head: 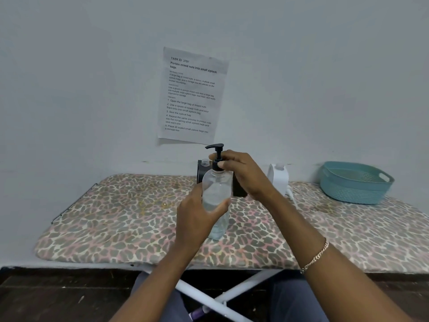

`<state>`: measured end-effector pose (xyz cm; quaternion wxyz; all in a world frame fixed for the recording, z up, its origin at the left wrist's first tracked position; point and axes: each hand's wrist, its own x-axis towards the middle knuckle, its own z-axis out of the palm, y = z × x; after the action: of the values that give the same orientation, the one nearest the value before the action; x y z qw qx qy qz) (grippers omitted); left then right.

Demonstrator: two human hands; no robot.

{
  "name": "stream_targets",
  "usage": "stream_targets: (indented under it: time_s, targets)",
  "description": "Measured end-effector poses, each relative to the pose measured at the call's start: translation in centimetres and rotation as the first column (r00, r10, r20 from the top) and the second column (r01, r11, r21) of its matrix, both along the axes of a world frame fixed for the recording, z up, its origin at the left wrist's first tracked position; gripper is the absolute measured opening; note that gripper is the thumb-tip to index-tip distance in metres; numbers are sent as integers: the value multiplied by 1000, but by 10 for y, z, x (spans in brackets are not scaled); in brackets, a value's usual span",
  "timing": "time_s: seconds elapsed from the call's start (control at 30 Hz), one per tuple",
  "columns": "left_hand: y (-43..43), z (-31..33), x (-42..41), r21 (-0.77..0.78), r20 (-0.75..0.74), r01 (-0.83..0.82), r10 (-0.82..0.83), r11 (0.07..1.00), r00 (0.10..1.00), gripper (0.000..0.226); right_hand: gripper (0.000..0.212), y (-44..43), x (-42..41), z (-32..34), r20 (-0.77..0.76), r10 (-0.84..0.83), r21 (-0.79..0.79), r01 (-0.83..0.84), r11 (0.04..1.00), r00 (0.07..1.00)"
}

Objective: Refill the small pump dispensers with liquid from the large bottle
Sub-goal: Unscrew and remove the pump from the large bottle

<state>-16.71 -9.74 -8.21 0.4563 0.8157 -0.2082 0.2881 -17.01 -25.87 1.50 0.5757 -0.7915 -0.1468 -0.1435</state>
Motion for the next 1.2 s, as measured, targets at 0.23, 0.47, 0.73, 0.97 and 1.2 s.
stream_targets:
  time_s: [0.23,0.47,0.73,0.97,1.2]
  targets:
    - [-1,-4,0,-20,11,-10,10,1000,1000,67,41,28,0,-12,125,-275,-10,279,960,953]
    - [-2,-3,0,-23,-21,-10,10,1000,1000,64,22,14,0,-16,98,-22,200,2,980,995]
    - [-2,-3,0,-24,-13,-12,11,1000,1000,71,54,29,-4,-13,119,-286,-9,290,957,951]
    - [-2,-2,-1,-39,-18,-4,3,999,1000,65,26,10,3,-20,99,-2,216,-20,976,995]
    - [-3,-2,0,-26,-12,-3,3,1000,1000,77,51,24,-1,-17,98,-234,64,229,971,967]
